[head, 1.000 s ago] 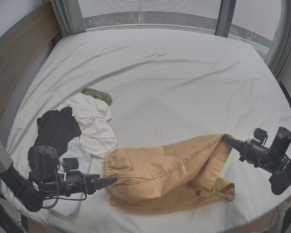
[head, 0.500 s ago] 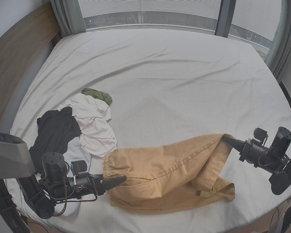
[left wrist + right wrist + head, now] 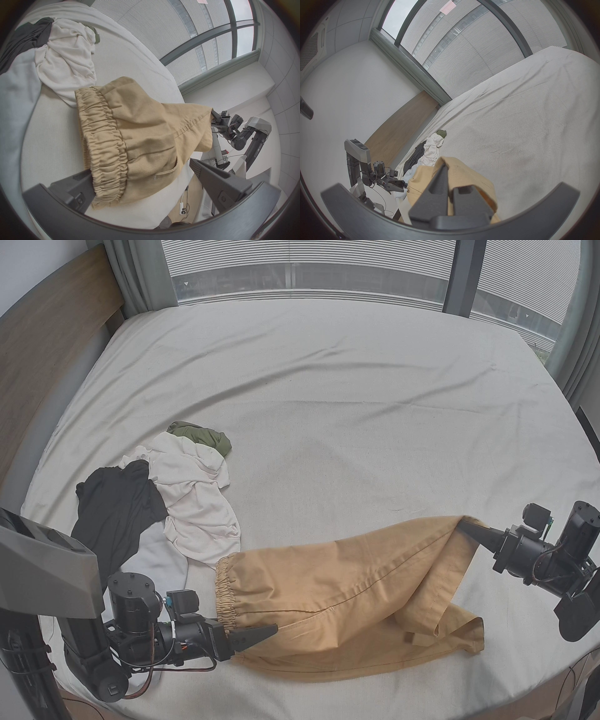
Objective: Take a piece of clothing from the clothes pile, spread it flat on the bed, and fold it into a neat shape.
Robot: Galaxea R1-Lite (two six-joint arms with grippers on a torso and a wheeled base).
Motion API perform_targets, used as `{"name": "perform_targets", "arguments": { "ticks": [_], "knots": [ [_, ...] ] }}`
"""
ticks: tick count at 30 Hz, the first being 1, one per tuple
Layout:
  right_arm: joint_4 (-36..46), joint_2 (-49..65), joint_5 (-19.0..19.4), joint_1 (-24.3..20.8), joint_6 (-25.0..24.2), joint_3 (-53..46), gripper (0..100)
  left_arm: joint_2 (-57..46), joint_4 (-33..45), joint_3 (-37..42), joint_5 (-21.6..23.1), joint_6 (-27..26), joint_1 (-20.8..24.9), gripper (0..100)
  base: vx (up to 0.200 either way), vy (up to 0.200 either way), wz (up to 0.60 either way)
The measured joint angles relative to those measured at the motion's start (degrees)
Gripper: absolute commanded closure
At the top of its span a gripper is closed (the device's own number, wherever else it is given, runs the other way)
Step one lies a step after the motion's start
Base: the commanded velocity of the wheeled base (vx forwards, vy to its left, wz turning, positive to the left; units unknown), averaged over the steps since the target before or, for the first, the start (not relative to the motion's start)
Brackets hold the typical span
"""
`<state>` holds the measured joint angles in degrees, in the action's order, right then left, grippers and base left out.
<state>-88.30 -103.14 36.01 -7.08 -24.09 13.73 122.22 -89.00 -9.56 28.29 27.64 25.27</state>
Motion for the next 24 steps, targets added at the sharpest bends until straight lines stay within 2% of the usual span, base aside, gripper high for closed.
{"name": "perform_targets", "arguments": {
  "ticks": [11, 12, 24],
  "knots": [
    [0.0, 0.0, 0.0, 0.0, 0.0, 0.0, 100, -1.6, 0.0, -0.5, 0.1, 0.2, 0.8, 0, 0.000, 0.000, 0.00],
    [0.0, 0.0, 0.0, 0.0, 0.0, 0.0, 100, -1.7, 0.0, -0.5, 0.1, 0.2, 1.0, 100, 0.000, 0.000, 0.00],
    [0.0, 0.0, -0.1, 0.1, 0.0, 0.2, 100, -1.7, 0.0, 0.0, 0.2, 0.1, 1.4, 100, 0.000, 0.000, 0.00]
  ]
}}
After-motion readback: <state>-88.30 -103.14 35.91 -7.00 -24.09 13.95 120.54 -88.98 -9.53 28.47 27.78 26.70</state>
